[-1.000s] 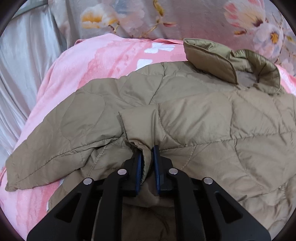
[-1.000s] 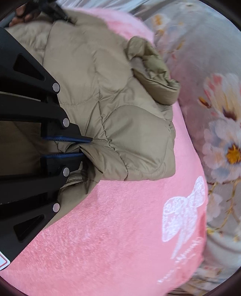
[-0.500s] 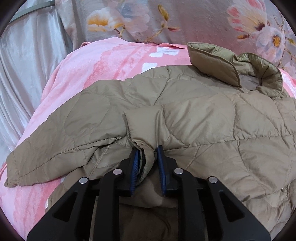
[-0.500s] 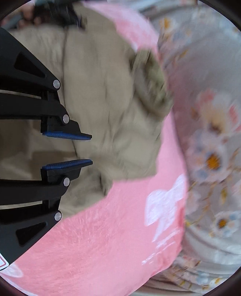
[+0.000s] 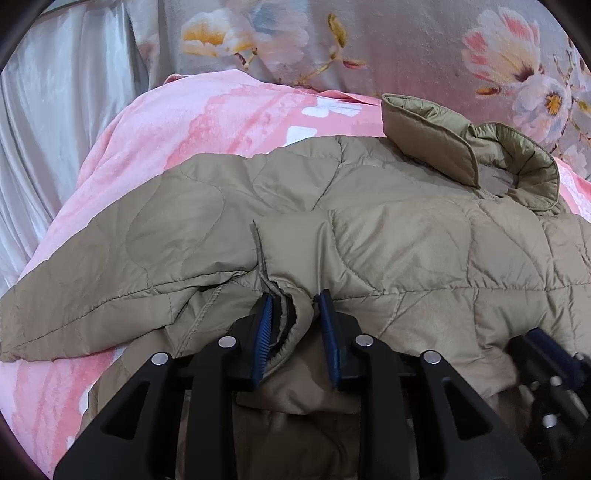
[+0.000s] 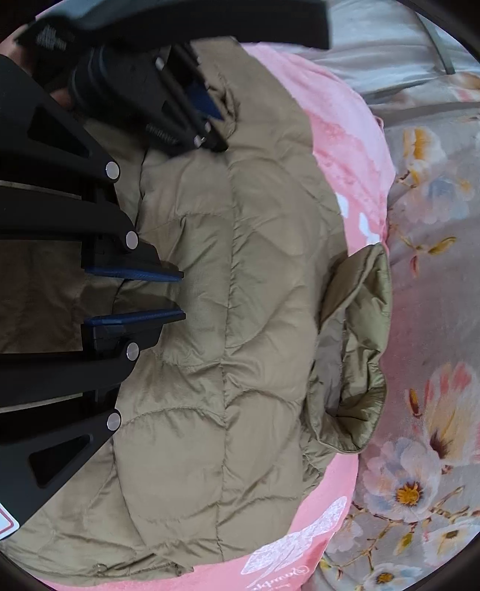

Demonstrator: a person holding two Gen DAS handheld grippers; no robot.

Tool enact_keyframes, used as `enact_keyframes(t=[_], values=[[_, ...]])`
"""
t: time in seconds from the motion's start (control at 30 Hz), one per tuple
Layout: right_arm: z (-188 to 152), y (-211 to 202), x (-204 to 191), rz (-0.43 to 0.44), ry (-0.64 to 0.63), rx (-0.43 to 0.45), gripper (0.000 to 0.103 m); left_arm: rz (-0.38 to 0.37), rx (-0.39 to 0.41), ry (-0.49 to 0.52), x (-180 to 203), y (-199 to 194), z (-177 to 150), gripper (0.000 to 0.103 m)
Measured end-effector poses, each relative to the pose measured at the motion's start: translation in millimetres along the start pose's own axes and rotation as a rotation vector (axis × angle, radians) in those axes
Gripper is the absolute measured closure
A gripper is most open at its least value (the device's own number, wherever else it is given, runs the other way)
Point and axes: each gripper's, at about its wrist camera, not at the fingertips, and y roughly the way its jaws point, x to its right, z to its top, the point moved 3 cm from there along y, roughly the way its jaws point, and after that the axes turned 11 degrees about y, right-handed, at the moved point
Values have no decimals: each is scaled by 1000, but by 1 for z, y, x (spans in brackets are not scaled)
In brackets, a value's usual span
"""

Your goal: Fold large clothes

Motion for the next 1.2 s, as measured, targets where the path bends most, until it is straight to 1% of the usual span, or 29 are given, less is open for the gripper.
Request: enact_keyframes(t=[0.23, 0.33, 0.4, 0.43, 0.47, 0.5, 0.57, 0.63, 0.67, 0.73, 0.77, 0.8, 0.83, 0.87, 0.93, 0.97, 1.03, 1.07, 1.1, 1.13, 1.17, 1.2], values=[[-2, 9, 0, -24, -7, 15, 90, -5, 7, -20, -3, -1, -1, 69], [-2, 10, 1, -22, -4, 13, 91, -36, 28, -60, -11, -9, -3, 63], [-3, 10, 1, -19, -1, 12, 91, -92, 61, -121, -25, -25, -9, 39], [-3, 10, 1, -16, 0, 11, 91, -103, 78, -159, -36, -36, -14, 34], [-2, 10, 2, -13, 3, 10, 91, -88, 96, -197, -52, -49, -20, 25], [-2, 10, 2, -11, 4, 10, 91, -70, 112, -226, -68, -61, -26, 21], [-2, 10, 2, -11, 4, 10, 91, -41, 121, -276, -101, -77, -39, 18], [-2, 10, 2, -13, 3, 10, 91, 3, 93, -364, -153, -89, -64, 17], [-2, 10, 2, -16, -1, 11, 91, 27, 64, -417, -181, -90, -78, 17], [-2, 10, 2, -21, -4, 13, 91, 73, 7, -515, -227, -87, -103, 17], [-2, 10, 2, -24, -7, 14, 91, 113, -26, -585, -257, -84, -122, 17], [-2, 10, 1, -26, -9, 15, 91, 142, -47, -629, -275, -82, -134, 17], [-2, 10, 1, -29, -12, 16, 91, 173, -86, -688, -299, -78, -150, 17], [-3, 9, 0, -35, -16, 18, 91, 175, -110, -741, -316, -74, -162, 17], [-3, 9, -3, -47, -26, 22, 91, 168, -132, -836, -341, -67, -180, 19], [-3, 9, -4, -57, -34, 24, 91, 161, -125, -861, -347, -66, -182, 20], [-4, 9, -5, -67, -42, 26, 90, 178, -106, -872, -354, -66, -176, 20], [-4, 9, -6, -70, -43, 27, 90, 178, -103, -862, -353, -64, -169, 23], [-4, 9, -6, -70, -43, 28, 90, 168, -106, -854, -351, -60, -162, 38], [-4, 9, -6, -67, -40, 27, 90, 162, -112, -845, -349, -57, -157, 48], [-4, 9, -5, -62, -36, 27, 90, 157, -124, -821, -343, -52, -145, 64], [-4, 8, -5, -58, -32, 27, 90, 180, -133, -795, -339, -50, -135, 77]])
